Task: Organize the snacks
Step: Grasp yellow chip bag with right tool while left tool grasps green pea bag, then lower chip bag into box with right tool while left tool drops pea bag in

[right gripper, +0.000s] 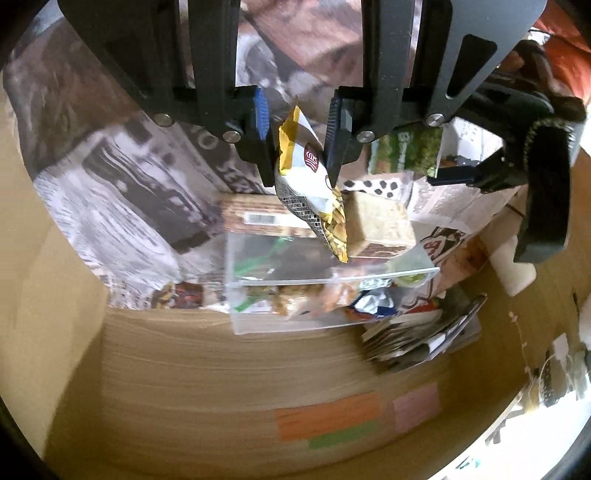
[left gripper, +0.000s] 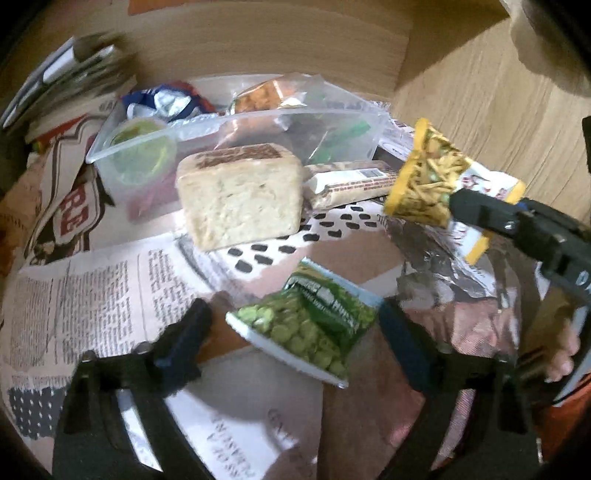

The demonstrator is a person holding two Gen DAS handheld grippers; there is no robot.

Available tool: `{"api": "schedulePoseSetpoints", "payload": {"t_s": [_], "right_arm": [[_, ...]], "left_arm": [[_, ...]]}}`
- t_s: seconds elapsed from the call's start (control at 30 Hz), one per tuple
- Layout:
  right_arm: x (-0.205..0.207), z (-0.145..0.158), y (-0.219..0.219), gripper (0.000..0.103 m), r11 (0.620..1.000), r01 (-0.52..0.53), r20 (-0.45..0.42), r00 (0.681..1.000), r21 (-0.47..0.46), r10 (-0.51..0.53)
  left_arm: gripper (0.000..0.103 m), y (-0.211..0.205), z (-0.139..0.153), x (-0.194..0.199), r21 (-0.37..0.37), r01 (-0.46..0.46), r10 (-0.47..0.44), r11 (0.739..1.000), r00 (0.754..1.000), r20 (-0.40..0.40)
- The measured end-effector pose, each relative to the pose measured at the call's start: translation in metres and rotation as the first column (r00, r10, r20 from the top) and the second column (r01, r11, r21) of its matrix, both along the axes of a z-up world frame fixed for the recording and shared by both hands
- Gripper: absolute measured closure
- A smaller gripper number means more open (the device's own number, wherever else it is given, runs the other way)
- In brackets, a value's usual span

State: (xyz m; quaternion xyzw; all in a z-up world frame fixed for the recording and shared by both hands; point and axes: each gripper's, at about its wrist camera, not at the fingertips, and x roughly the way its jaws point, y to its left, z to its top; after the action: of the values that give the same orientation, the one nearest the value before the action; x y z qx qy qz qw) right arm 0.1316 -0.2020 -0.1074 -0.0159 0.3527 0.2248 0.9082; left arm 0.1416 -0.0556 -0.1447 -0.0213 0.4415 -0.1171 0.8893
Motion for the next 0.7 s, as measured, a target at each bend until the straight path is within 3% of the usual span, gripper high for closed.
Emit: {"api": "schedulePoseSetpoints", "payload": {"t_s": [0.03,0.07,0.13,0.33,0.7], "right_arm": [[-0.001,0.000,-0.002,0.080,1.000,0.008,-0.001,1.000,0.003,-0.008],[-0.001,0.000,-0.005,0.080,1.000,0.014,-0.001,1.000,0.006,-0.014],[-0.004,0.000,-0.009,0.080,1.000,0.020,0.001,1.000,0.009,-0.020],[-0.005,0.006,-0.011,0.080,0.999,0.017,0.023,1.000,0.031,-0.018],[0.004,0.034,-0.006,0.080,0.997,0.010,0.112,0.994,0.077,-0.019]], "left_arm": [[0.033,-0.002,0.000,0.000,0.010,-0.003,0.003,1.000,1.000,0.011],[0.050,-0.004,0.000,0.001,0.013,-0.003,0.003,1.000,1.000,0.019],[0.060,-0.005,0.002,0.002,0.004,0.003,-0.003,1.000,1.000,0.017],[0.066,0.001,0.011,-0.002,0.010,-0.002,0.002,1.000,0.999,0.045],[0.066,0.036,0.080,-0.004,-0.025,-0.086,0.089,0.996,0.978,0.190]]}}
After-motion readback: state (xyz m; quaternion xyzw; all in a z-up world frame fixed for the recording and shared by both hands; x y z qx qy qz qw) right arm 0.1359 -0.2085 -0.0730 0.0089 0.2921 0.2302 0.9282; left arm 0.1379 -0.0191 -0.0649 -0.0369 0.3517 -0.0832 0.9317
